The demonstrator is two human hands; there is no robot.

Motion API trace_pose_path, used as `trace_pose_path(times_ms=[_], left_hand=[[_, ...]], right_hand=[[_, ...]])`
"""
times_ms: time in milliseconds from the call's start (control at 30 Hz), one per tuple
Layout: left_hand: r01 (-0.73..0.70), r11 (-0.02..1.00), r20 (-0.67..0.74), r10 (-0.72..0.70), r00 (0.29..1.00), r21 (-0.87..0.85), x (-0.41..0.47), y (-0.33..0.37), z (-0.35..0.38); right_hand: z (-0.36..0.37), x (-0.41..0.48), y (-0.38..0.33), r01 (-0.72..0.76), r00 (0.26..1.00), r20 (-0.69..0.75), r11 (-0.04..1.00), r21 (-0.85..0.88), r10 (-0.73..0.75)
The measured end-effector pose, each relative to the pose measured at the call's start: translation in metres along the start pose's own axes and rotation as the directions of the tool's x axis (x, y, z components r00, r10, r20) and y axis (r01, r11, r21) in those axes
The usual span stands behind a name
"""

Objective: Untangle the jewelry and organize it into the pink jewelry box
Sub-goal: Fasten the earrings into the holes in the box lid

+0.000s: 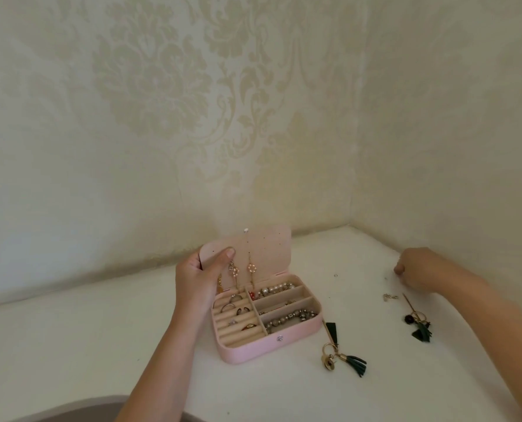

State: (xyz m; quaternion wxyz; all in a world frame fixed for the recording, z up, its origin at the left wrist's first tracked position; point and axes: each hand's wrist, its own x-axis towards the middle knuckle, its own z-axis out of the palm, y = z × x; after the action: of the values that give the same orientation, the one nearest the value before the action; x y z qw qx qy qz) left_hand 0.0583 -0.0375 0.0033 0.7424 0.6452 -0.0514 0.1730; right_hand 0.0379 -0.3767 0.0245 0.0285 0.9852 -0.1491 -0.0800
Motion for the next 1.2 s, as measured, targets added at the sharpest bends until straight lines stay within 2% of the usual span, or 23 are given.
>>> trace_pose_path(times_ms=[200, 333, 467, 567, 667, 800, 900, 1033, 1200], left_hand=[[0.010, 0.999, 0.001, -0.010, 1.000, -0.036, -0.001, 0.001, 0.001], [0.027, 0.999, 0.003, -0.027, 1.000, -0.042, -0.001, 0.000, 0.001], [0.018, 0.999, 0.009, -0.018, 1.000, -0.045, 0.000, -0.001, 0.000], [0.036, 0.997, 0.015, -0.036, 0.999, -0.062, -0.002, 0.001, 0.000], [0.024, 0.998, 0.013, -0.023, 1.000, -0.053, -0.002, 0.002, 0.001], [0.016, 0.999, 0.006, -0.016, 1.000, -0.052, -0.002, 0.001, 0.001], [0.005, 0.999, -0.006, -0.005, 1.000, -0.049, -0.001, 0.001, 0.001], [-0.022, 0.999, -0.007, 0.022, 1.000, -0.038, 0.001, -0.002, 0.000], [-0.014, 0.998, 0.002, 0.014, 1.000, -0.053, 0.001, -0.002, 0.000]], right_hand=[[0.006, -0.006, -0.029, -0.024, 0.989, -0.145, 0.997, -0.070, 0.013], [0.005, -0.006, -0.021, -0.087, 0.981, -0.170, 0.996, 0.014, 0.088], [0.011, -0.002, -0.014, -0.113, 0.971, -0.216, 0.993, -0.030, 0.104], [0.011, -0.003, -0.011, -0.078, 0.972, -0.223, 0.997, 0.000, 0.076], [0.012, 0.001, -0.006, -0.042, 0.977, -0.199, 0.986, 0.161, 0.074], [0.007, 0.004, -0.002, 0.055, 0.937, -0.338, 0.916, 0.398, 0.091], [0.003, 0.005, -0.002, 0.094, 0.905, -0.404, 0.867, 0.489, 0.130], [0.005, 0.005, -0.005, 0.109, 0.924, -0.369, 0.854, 0.509, 0.102], [0.014, 0.008, -0.007, 0.076, 0.983, -0.183, 0.896, 0.438, 0.006]])
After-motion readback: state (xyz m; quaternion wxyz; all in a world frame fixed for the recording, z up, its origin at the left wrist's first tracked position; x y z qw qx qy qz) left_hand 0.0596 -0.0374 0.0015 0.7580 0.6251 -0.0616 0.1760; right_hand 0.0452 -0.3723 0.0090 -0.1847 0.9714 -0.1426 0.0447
